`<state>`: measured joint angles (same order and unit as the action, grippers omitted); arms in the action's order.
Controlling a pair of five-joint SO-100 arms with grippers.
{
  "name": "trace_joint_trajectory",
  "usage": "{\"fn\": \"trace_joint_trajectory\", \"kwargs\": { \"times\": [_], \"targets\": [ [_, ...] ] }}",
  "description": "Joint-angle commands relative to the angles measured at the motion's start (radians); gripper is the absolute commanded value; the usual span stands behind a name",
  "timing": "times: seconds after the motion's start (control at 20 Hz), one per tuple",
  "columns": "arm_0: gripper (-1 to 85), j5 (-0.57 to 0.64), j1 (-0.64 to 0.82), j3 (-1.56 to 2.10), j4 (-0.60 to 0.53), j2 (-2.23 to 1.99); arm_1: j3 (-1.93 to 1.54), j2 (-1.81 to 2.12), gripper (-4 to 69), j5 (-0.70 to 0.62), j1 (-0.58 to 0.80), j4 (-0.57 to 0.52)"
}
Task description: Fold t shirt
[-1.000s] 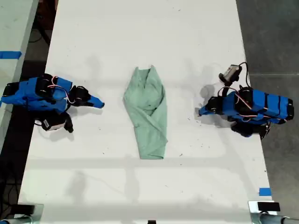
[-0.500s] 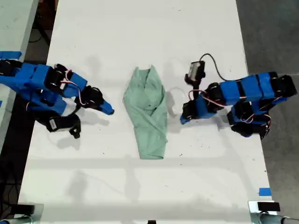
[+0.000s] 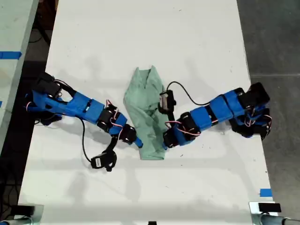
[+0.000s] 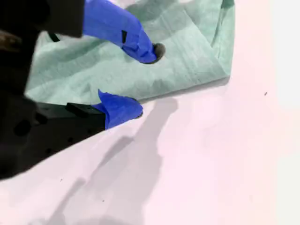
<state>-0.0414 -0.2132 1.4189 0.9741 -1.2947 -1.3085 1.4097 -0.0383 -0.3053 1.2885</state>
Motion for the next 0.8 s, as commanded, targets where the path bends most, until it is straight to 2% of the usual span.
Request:
{"fn": "trace_joint_trajectory", "kwargs": {
  "times": [0.0,0.15,0.25,0.3,0.35,0.75],
  "targets": [
    [17.9,0.009,-0.009,-0.189,0.04,0.086,0.098,-0.026,17.4,0.02,-0.037,-0.018],
    [17.2,0.032,0.002,-0.31,0.063,0.195,0.103,-0.044,19.4,0.032,-0.048,-0.026],
    [11.0,0.095,0.011,-0.379,0.057,0.288,0.103,-0.055,19.7,0.032,-0.048,-0.032],
    [2.5,0.095,0.014,-0.397,0.066,0.331,0.103,-0.064,19.8,0.032,-0.046,-0.035],
    [-0.1,0.078,0.011,-0.4,0.069,0.357,0.101,-0.077,20.0,0.029,-0.041,-0.037],
    [-0.2,0.069,0.0,-0.405,0.081,0.364,0.146,-0.179,21.5,-0.028,0.008,-0.138]
  ]
}}
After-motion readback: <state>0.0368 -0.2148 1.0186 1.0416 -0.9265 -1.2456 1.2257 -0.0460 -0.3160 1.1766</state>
